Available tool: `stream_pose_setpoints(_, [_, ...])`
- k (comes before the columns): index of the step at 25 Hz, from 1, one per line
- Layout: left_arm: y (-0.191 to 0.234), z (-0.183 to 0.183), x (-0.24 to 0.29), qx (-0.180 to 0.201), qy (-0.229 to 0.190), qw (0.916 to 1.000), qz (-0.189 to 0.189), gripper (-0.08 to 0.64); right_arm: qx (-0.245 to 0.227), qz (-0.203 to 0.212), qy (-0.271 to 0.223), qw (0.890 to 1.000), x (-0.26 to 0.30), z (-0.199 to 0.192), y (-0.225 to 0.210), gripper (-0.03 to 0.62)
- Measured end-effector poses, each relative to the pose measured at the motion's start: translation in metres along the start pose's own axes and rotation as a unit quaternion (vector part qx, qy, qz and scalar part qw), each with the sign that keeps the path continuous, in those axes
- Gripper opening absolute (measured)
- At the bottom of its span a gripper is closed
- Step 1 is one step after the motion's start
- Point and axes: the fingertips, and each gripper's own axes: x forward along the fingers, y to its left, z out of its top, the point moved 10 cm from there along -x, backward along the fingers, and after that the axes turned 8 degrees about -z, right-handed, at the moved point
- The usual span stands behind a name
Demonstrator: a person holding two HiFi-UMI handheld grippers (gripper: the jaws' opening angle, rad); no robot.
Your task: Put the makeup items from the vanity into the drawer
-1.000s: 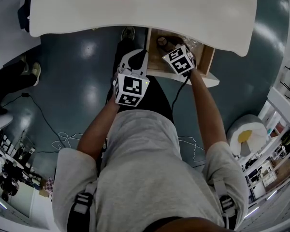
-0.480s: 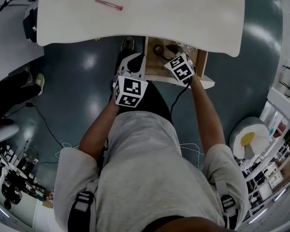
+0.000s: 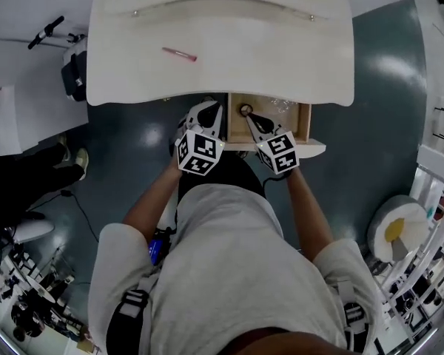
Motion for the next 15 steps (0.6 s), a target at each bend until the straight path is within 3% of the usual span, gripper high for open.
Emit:
stream_pose_setpoints(8, [0.022, 0.032, 0.010, 0.099, 0.020, 0.9931, -0.060, 0.006, 0.003, -0.006, -0.030, 1.000, -0.010, 0.050, 0.011, 0.015])
stream_pose_setpoints(15, [0.060, 0.044, 0.018, 0.116, 0.024, 0.9892, -0.086, 0.006, 0.004, -0.009, -0.044, 0.999, 0.012, 0.097, 0.010, 0.015])
